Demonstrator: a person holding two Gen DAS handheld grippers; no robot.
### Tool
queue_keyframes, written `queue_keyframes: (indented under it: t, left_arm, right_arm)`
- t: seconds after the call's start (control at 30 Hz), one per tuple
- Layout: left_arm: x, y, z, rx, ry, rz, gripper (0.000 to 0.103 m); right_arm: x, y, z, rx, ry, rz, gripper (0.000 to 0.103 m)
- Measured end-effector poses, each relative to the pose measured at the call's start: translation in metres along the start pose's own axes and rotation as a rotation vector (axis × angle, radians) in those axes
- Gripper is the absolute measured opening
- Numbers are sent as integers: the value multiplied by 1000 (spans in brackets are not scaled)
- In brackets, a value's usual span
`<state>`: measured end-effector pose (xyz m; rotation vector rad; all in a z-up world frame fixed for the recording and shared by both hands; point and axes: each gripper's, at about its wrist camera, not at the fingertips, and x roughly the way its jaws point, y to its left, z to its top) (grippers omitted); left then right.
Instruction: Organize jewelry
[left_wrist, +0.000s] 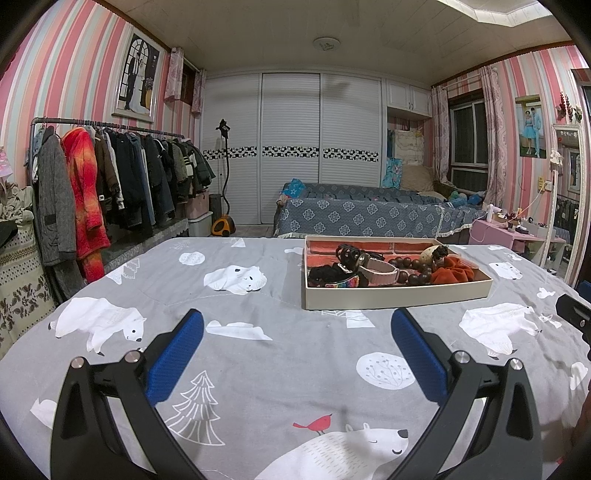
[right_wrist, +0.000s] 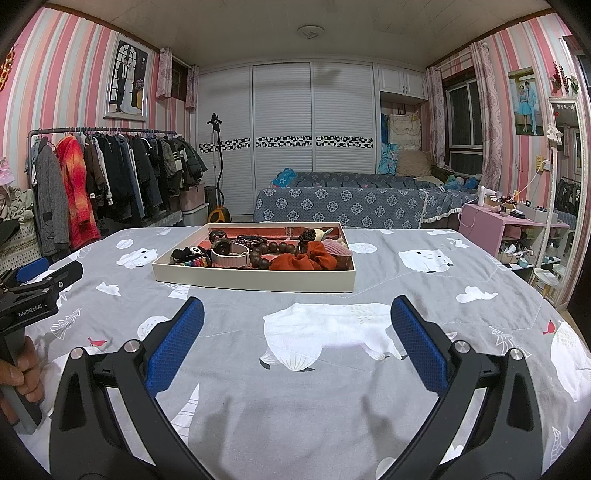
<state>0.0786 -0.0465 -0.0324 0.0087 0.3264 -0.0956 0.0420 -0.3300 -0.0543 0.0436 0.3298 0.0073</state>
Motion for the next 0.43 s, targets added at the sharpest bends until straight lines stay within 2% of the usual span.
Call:
queue_keyframes:
  t: [0.43]
  left_arm:
    - [-1, 1, 0, 6, -7, 8, 99]
  right_arm:
    - [0, 0, 0, 0, 0, 0, 98]
